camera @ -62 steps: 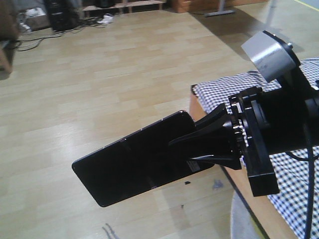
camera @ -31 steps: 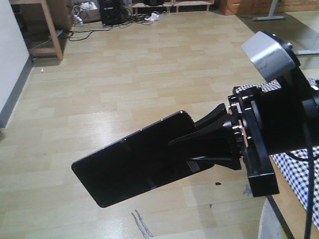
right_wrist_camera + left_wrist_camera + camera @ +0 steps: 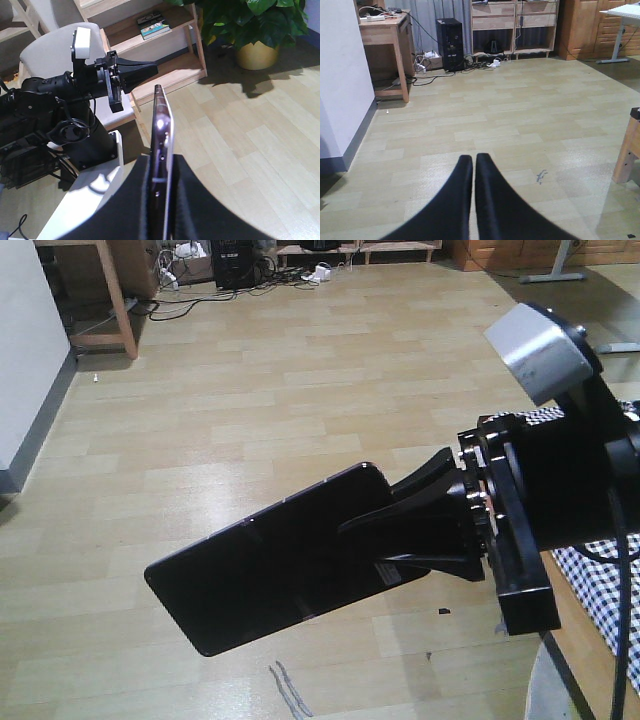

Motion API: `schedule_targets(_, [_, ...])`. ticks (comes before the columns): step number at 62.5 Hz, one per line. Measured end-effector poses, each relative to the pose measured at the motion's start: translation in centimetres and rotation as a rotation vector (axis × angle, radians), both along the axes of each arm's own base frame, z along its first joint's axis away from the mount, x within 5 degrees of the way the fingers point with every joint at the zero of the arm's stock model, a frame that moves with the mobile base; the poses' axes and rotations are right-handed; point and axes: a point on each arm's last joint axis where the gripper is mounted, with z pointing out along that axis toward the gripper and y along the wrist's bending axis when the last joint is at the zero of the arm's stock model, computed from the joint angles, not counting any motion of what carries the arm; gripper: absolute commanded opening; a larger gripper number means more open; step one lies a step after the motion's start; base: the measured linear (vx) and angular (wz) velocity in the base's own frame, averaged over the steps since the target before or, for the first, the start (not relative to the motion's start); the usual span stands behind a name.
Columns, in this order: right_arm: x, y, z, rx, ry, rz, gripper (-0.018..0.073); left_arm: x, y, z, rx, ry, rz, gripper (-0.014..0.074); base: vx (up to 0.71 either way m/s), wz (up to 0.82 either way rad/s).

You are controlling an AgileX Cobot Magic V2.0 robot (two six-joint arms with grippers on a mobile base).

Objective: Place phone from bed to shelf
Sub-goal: 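Drive the base away from the bed holding the phone in the right gripper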

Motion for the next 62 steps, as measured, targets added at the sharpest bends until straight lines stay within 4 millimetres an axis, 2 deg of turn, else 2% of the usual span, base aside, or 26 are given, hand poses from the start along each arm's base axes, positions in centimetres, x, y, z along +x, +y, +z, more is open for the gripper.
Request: schedule_targets(62, [0.00, 0.00, 0.00, 0.000, 0.000, 0.000, -0.0004, 0.00, 0.00, 0.00, 0.000, 0.000, 0.000, 0.0001, 0.05, 0.05])
